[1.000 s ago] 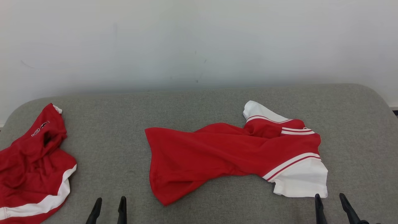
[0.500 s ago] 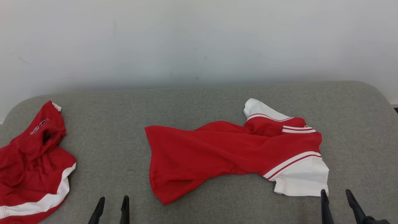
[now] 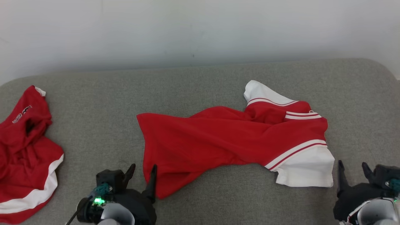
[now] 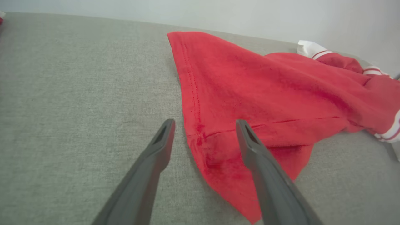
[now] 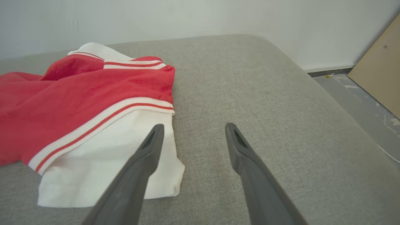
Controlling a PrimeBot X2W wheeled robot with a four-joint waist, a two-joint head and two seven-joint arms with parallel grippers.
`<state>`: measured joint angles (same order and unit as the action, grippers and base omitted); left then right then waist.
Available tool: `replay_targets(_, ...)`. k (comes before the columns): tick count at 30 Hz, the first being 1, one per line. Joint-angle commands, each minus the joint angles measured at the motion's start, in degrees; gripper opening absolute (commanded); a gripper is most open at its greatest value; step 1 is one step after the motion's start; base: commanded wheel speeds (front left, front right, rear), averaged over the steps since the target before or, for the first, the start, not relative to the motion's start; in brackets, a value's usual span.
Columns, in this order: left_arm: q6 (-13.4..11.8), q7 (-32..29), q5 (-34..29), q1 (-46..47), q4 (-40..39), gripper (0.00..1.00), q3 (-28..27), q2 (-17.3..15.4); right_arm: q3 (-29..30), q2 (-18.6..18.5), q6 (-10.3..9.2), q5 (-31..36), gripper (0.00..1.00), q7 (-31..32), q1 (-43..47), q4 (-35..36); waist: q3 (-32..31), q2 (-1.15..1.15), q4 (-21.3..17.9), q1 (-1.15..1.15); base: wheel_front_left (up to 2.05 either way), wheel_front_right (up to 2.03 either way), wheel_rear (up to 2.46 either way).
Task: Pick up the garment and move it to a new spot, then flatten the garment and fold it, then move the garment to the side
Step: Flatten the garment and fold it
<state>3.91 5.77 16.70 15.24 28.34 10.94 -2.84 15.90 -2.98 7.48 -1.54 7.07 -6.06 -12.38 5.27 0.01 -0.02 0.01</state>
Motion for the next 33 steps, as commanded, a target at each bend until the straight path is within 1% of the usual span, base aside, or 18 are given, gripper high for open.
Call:
replay_targets(1, -0.9, -0.7, 1.0, 2.0, 1.1, 1.00, 0.5, -0.1, 0.0, 0.1, 0.03, 1.3, 1.00, 2.1, -1.6, -1.4, 2.9, -0.01, -1.2, -0.01, 0.00, 0.00, 0.00)
replay_targets(2, -2.0, -1.1, 1.2, 3.1, 2.0, 1.00, 0.8, -0.1, 0.3, 0.1, 0.02, 1.7, 1.00, 3.3, -2.3, -2.3, 3.4, -0.01, -1.4, -0.01, 0.00, 0.00, 0.00)
replay_targets(4, -3.1, -2.4, 2.6, 4.5, 3.9, 1.00, 1.7, -0.1, 0.7, 0.0, 0.02, 3.1, 1.00, 4.9, -3.7, -3.4, 4.5, -0.01, -1.4, -0.01, 0.00, 0.00, 0.00)
replay_targets(8, -4.5, -4.8, 4.1, 6.6, 6.6, 1.00, 3.6, -0.1, 1.8, 0.1, 0.02, 3.7, 1.00, 6.1, -4.5, -5.2, 5.9, -0.01, -1.3, -0.01, 0.00, 0.00, 0.00)
replay_targets(11, -6.1, -6.4, 4.8, 7.0, 8.6, 1.00, 3.8, -0.1, 2.9, 0.1, 0.02, 4.7, 1.00, 6.7, -4.6, -6.3, 6.6, -0.01, -1.3, -0.01, 0.00, 0.00, 0.00)
replay_targets(14, -7.0, -7.2, 5.3, 6.9, 9.2, 1.00, 3.7, -0.2, 3.8, 0.1, 0.02, 5.6, 1.00, 6.6, -4.9, -7.1, 7.2, -0.01, -1.4, -0.01, 0.00, 0.00, 0.00)
replay_targets(19, -8.0, -6.2, 6.2, 4.5, 7.2, 1.00, 3.0, -0.6, 4.4, 0.1, 0.02, 4.6, 1.00, 6.5, -5.2, -8.7, 7.9, -0.01, -1.2, -0.01, 0.00, 0.00, 0.00)
replay_targets(23, -8.2, -4.2, 6.3, 2.6, 3.8, 1.00, 2.6, -1.7, 4.5, 0.1, 0.02, 4.0, 1.00, 6.3, -5.2, -9.0, 8.0, -0.01, -0.8, -0.01, 0.00, 0.00, 0.00)
replay_targets(30, -8.8, -4.6, 5.8, 0.7, -1.2, 1.00, 3.0, -2.6, 3.3, 0.3, 0.05, 3.5, 1.00, 9.1, -4.5, -10.8, 7.7, -0.01, -0.3, -0.01, 0.00, 0.00, 0.00)
replay_targets(33, -9.3, -4.0, 5.3, 0.1, -2.7, 1.00, 3.3, -2.9, 2.4, 0.4, 0.11, 2.5, 1.00, 8.1, -4.6, -10.6, 7.4, -0.01, -0.2, -0.01, 0.00, 0.00, 0.00)
